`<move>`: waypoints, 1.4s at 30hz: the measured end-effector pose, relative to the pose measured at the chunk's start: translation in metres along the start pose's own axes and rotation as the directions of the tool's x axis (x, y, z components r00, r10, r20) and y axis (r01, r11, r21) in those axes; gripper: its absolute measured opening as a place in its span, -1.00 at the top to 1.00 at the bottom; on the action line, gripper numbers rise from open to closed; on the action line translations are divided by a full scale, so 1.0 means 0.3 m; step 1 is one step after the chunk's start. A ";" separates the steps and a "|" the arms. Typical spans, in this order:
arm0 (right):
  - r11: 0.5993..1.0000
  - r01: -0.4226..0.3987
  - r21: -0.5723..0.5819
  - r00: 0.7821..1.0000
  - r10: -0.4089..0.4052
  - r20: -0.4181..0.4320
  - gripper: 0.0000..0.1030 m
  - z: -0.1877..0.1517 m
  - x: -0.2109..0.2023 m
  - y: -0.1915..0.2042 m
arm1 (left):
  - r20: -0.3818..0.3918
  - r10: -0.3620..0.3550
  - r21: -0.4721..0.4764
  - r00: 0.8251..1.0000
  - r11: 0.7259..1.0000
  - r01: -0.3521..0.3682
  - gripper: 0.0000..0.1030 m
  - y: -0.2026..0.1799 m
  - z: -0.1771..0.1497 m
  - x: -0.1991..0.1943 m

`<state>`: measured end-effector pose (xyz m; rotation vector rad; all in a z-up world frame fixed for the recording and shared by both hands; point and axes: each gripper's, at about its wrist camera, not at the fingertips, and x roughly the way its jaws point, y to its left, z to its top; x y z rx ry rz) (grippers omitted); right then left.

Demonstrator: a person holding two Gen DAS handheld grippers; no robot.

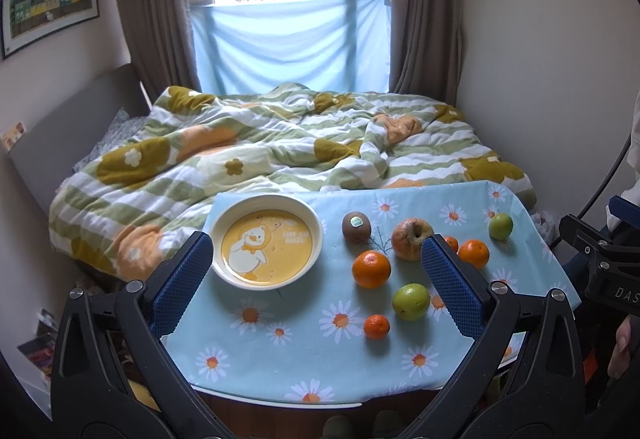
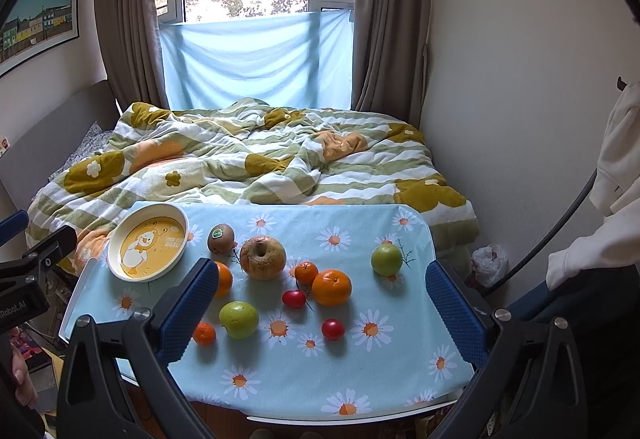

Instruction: Organize fruits

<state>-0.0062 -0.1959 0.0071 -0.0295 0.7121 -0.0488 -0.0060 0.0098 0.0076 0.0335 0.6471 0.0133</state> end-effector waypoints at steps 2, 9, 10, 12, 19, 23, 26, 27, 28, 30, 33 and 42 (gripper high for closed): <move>1.000 0.001 0.000 1.000 -0.001 0.001 -1.00 0.000 0.000 -0.001 | 0.000 0.000 -0.001 1.000 1.000 0.000 -1.00 0.000 0.000 0.000; 1.000 0.000 0.002 1.000 0.000 0.001 -1.00 -0.001 -0.001 -0.004 | 0.001 0.000 0.000 1.000 1.000 0.000 -1.00 -0.001 0.000 0.001; 1.000 0.000 0.001 1.000 0.000 0.001 -1.00 -0.001 -0.001 -0.004 | 0.001 0.000 0.000 1.000 1.000 0.000 -1.00 -0.001 0.000 0.001; 1.000 -0.001 0.002 1.000 0.001 0.002 -1.00 -0.004 0.003 -0.012 | 0.004 -0.001 -0.001 1.000 1.000 0.001 -1.00 0.004 -0.002 -0.002; 1.000 0.000 0.008 1.000 0.000 -0.004 -1.00 -0.011 0.002 -0.001 | -0.001 -0.036 -0.006 0.999 0.999 0.036 -1.00 0.012 -0.008 0.003; 1.000 0.002 0.030 1.000 -0.001 -0.023 -1.00 -0.025 -0.013 0.024 | -0.021 -0.074 0.000 0.997 0.997 0.074 -1.00 0.003 -0.006 0.023; 0.999 0.010 0.035 0.999 -0.008 -0.040 -1.00 -0.038 -0.012 -0.023 | -0.039 -0.092 0.016 0.995 0.996 0.092 -1.00 -0.014 -0.013 0.045; 0.999 0.014 0.041 0.999 -0.012 -0.051 -1.00 -0.048 0.005 -0.055 | -0.046 -0.099 0.023 0.994 0.995 0.100 -1.00 -0.020 -0.018 0.054; 0.999 0.015 0.042 0.999 -0.013 -0.053 -1.00 -0.049 0.018 -0.064 | -0.054 -0.108 0.031 0.993 0.994 0.110 -1.00 -0.027 -0.024 0.067; 0.998 0.033 0.049 0.997 -0.029 -0.078 -1.00 -0.070 0.051 -0.094 | -0.078 -0.134 0.047 0.988 0.989 0.138 -1.00 -0.046 -0.039 0.097; 0.997 0.053 0.051 0.993 -0.048 -0.110 -1.00 -0.091 0.092 -0.115 | -0.108 -0.169 0.066 0.980 0.982 0.176 -1.00 -0.078 -0.069 0.137; 1.000 -0.022 -0.020 0.982 0.017 -0.186 -1.00 -0.191 0.276 -0.175 | -0.193 -0.184 0.094 0.964 0.974 0.205 -1.00 -0.231 -0.193 0.308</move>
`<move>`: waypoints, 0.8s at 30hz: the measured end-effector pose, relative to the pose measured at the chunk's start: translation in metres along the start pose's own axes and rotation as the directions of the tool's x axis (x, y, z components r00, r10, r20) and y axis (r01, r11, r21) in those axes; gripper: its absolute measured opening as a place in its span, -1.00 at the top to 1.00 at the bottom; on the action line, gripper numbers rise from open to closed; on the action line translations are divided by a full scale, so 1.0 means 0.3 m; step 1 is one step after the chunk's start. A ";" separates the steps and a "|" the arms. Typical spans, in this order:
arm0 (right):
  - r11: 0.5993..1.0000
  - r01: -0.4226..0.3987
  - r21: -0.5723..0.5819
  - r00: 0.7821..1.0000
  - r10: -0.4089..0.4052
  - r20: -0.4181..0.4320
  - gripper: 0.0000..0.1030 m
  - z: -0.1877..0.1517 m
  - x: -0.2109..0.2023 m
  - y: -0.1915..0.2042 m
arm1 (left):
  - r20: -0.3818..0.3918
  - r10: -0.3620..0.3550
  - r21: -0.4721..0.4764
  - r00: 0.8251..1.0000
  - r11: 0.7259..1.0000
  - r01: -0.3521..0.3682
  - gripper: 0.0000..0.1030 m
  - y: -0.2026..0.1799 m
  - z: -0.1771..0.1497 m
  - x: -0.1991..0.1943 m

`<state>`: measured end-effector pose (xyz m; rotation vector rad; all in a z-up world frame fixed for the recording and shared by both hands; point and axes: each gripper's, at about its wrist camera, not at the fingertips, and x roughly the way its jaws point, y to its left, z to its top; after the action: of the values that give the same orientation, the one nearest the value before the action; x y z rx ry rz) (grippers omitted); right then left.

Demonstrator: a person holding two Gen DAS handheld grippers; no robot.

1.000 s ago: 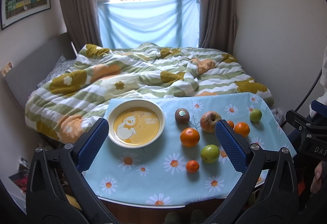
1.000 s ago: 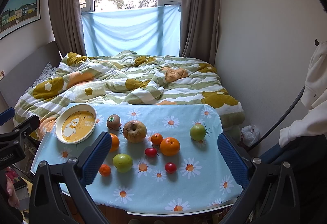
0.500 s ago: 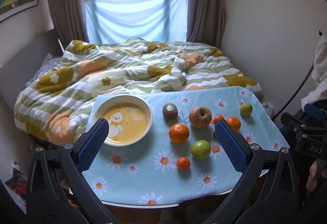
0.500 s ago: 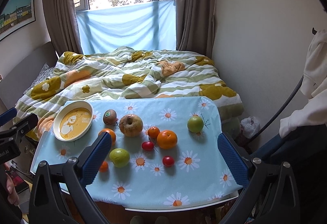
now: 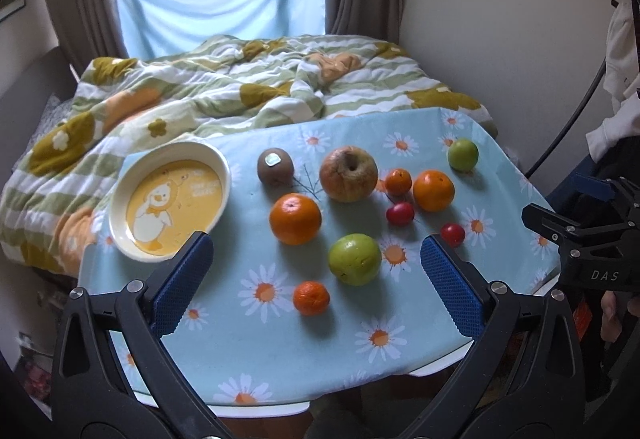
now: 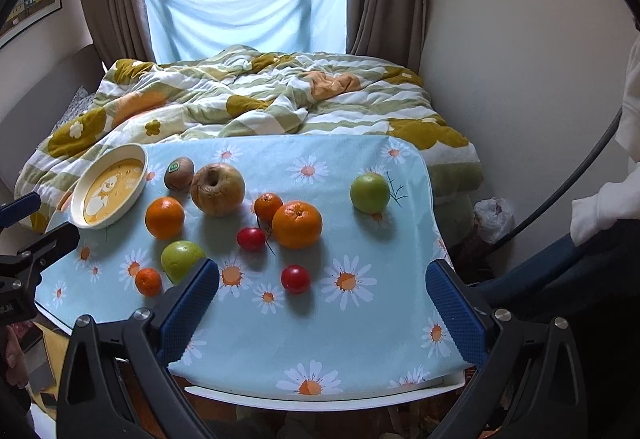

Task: Organize fruits
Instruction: 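Grasp the large green apple with the left tool while the right tool grasps a red tomato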

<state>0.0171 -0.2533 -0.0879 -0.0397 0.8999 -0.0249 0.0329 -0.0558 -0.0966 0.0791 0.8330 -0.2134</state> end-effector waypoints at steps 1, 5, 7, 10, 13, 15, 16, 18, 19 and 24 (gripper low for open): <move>1.000 -0.007 -0.009 1.000 0.007 -0.006 -1.00 -0.005 0.020 -0.005 | -0.007 -0.004 0.006 1.000 1.000 0.004 -1.00 -0.009 -0.007 0.022; 0.998 -0.056 -0.038 0.998 0.054 -0.040 -1.00 -0.037 0.121 -0.029 | -0.031 -0.001 0.041 1.000 0.999 0.002 -1.00 -0.047 -0.035 0.123; 0.996 -0.075 -0.050 0.996 0.072 -0.060 -1.00 -0.052 0.165 -0.036 | -0.047 -0.004 0.058 0.999 0.998 0.007 -1.00 -0.061 -0.050 0.175; 0.993 -0.094 -0.071 0.992 0.088 -0.093 -0.99 -0.081 0.234 -0.041 | -0.078 -0.006 0.080 0.997 0.997 0.013 -1.00 -0.081 -0.075 0.243; 0.991 -0.114 -0.073 0.987 0.104 -0.125 -0.99 -0.107 0.289 -0.050 | -0.098 -0.009 0.111 0.995 0.994 0.020 -0.98 -0.100 -0.097 0.299; 0.990 -0.122 -0.075 0.984 0.111 -0.142 -0.96 -0.118 0.318 -0.052 | -0.113 -0.005 0.132 0.994 0.991 0.020 -0.92 -0.112 -0.109 0.335; 0.989 -0.130 -0.075 0.981 0.118 -0.151 -0.92 -0.124 0.332 -0.053 | -0.121 -0.005 0.138 0.993 0.990 0.022 -0.91 -0.118 -0.115 0.354; 0.987 -0.141 -0.079 0.978 0.126 -0.168 -0.85 -0.132 0.354 -0.054 | -0.136 -0.006 0.149 0.991 0.989 0.026 -0.83 -0.125 -0.121 0.383; 0.986 -0.145 -0.080 0.977 0.129 -0.171 -0.84 -0.133 0.362 -0.054 | -0.142 -0.005 0.155 0.990 0.988 0.027 -0.78 -0.127 -0.124 0.392; 0.980 -0.174 -0.093 0.969 0.154 -0.192 -0.67 -0.132 0.398 -0.049 | -0.174 -0.002 0.178 0.985 0.984 0.033 -0.49 -0.144 -0.138 0.433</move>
<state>0.0602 -0.2734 -0.2054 -0.0651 1.0865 0.1781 0.0781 -0.1121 -0.2200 0.2634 0.9865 -0.3014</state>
